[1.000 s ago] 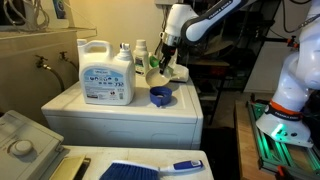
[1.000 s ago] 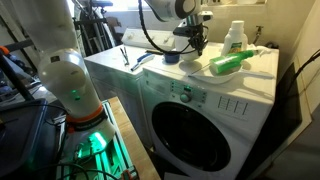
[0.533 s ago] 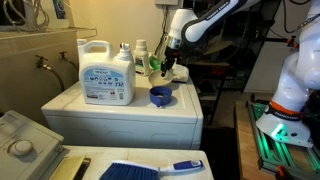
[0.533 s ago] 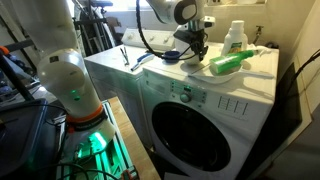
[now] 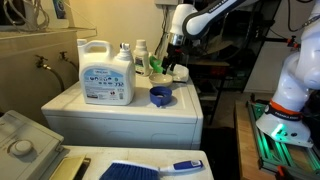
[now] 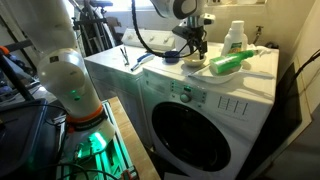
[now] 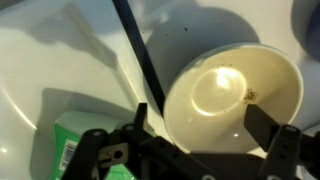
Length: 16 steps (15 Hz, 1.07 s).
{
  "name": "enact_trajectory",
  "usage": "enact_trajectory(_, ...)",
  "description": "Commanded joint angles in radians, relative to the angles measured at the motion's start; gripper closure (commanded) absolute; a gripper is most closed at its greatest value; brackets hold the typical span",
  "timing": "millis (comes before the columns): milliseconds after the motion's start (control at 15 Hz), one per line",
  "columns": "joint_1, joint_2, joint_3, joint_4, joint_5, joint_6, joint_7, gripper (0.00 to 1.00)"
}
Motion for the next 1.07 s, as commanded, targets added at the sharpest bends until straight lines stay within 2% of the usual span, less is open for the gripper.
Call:
enact_trajectory(0,0.010,-0.062,0.000,0.025,-0.051,-0.132,0.090,0.00)
enact_trajectory(333,0.018,-0.108,0.025,0.137,-0.140,-0.385,0.359,0.00)
enact_trajectory(600,0.031,-0.103,0.056,0.226,-0.096,-0.542,0.411,0.00)
enact_trajectory(667,0.034,-0.100,0.062,0.240,-0.095,-0.564,0.420,0.00)
enact_trajectory(733,0.029,-0.108,0.057,0.214,-0.108,-0.514,0.394,0.00)
enact_trajectory(1000,0.037,-0.105,0.065,0.234,-0.107,-0.542,0.410,0.00)
